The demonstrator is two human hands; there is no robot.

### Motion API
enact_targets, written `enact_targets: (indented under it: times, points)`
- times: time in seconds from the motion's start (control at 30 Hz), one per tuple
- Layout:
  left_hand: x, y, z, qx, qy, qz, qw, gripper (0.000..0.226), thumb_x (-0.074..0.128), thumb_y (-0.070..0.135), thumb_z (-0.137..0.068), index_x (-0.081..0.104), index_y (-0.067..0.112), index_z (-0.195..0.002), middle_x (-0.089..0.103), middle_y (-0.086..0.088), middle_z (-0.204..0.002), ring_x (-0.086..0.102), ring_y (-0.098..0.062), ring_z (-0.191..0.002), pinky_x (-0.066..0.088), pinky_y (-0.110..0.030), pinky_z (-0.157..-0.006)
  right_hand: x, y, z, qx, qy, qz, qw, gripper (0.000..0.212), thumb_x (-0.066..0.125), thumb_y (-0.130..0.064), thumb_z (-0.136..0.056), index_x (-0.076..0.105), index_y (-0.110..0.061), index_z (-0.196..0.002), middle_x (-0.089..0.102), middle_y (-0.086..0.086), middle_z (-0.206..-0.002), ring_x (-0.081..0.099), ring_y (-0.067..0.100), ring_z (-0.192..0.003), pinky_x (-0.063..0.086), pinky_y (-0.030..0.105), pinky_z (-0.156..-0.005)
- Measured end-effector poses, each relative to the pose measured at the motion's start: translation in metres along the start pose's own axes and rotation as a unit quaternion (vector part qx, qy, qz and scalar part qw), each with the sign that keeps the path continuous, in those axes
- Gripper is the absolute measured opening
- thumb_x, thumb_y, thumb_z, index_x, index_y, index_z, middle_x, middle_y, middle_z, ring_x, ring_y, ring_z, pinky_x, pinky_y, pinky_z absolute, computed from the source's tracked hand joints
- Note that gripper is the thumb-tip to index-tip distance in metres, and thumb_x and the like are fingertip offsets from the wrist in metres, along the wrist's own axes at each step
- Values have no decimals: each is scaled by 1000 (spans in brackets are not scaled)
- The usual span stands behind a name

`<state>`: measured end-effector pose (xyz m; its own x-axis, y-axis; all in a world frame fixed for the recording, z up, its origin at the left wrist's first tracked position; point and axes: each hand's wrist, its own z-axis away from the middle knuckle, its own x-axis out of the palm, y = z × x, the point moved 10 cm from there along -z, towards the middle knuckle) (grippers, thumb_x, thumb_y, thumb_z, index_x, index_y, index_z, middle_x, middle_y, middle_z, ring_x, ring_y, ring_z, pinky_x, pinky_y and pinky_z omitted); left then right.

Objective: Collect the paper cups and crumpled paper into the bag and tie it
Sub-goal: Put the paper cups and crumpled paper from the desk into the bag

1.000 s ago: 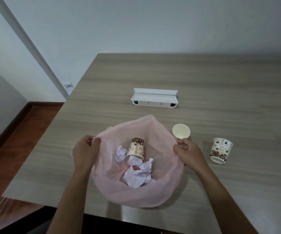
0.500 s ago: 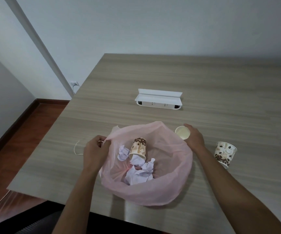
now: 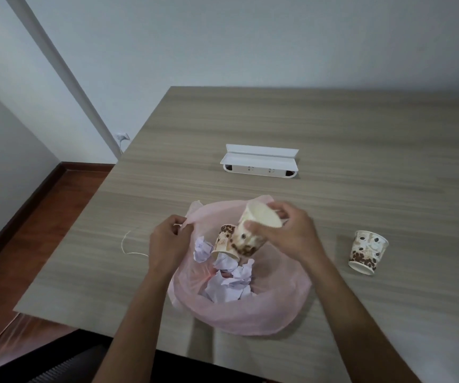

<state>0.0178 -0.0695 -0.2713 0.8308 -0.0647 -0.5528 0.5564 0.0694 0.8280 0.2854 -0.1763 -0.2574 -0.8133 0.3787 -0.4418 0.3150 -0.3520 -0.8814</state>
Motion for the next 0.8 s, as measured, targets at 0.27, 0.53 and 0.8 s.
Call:
enact_targets:
  times: [0.27, 0.53, 0.8]
  points:
    - [4, 0, -5, 2, 2, -1, 1000, 8, 66, 21, -86, 69, 15, -84, 71, -11, -75, 60, -24, -61, 42, -30, -57, 41, 9, 4, -4, -102, 11, 995, 74, 89, -46, -59, 62, -28, -126, 67, -7, -118, 64, 4, -88, 56, 28, -83]
    - [17, 11, -2, 18, -8, 8, 1000, 7, 65, 20, -87, 68, 16, -82, 69, -4, -70, 54, -16, -56, 39, -28, -56, -52, 58, -27, -23, 204, 26, 978, 18, 71, -19, -77, 71, -21, -95, 69, 1, -93, 60, 15, -80, 47, 30, -81]
    - [14, 10, -8, 6, -1, 38, 999, 5, 65, 20, -86, 68, 18, -82, 71, -6, -76, 55, -17, -59, 40, -29, -59, -46, 166, -58, 181, 168, 132, 960, 71, 71, -43, -78, 41, -32, -143, 53, 21, -131, 51, 44, -117, 44, 45, -99]
